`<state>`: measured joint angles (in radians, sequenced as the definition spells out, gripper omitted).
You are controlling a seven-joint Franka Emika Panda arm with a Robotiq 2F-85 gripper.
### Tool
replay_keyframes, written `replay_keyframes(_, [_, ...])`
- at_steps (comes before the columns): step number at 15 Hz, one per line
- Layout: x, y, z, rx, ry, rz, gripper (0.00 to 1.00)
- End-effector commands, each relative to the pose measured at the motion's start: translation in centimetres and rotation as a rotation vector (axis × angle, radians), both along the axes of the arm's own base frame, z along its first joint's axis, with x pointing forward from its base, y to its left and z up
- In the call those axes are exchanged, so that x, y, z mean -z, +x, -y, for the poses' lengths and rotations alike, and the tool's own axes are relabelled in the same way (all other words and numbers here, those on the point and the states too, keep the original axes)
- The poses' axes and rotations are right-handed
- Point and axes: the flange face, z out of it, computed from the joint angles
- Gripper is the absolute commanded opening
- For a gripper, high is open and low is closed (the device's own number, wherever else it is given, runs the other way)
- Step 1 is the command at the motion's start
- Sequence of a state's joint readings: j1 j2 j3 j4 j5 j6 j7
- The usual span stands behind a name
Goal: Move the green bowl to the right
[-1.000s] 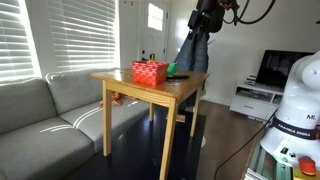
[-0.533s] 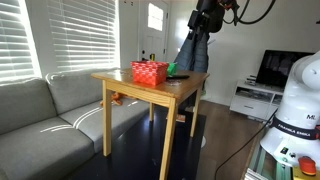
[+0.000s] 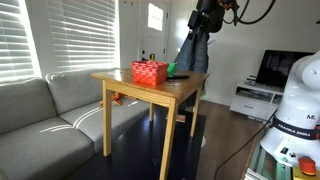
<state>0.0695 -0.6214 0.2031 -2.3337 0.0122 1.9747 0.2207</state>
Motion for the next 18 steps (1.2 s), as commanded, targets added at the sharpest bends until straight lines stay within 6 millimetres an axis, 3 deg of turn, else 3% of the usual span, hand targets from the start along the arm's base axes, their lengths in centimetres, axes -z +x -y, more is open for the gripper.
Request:
replay_keyframes(1, [-0.1,0.0,0.0,0.000,0.000,-0.001,1.00])
replay_keyframes(10, [-0.2,0.2,0.4,-0.029,0.013,-0.007,1.00])
replay_keyframes(15, [-1.4,3.8,5.2,-0.142,0.004,0.007,1.00])
replay_keyframes(18, [-0.9,6.1,7.4,-0.240,0.024,0.006,1.00])
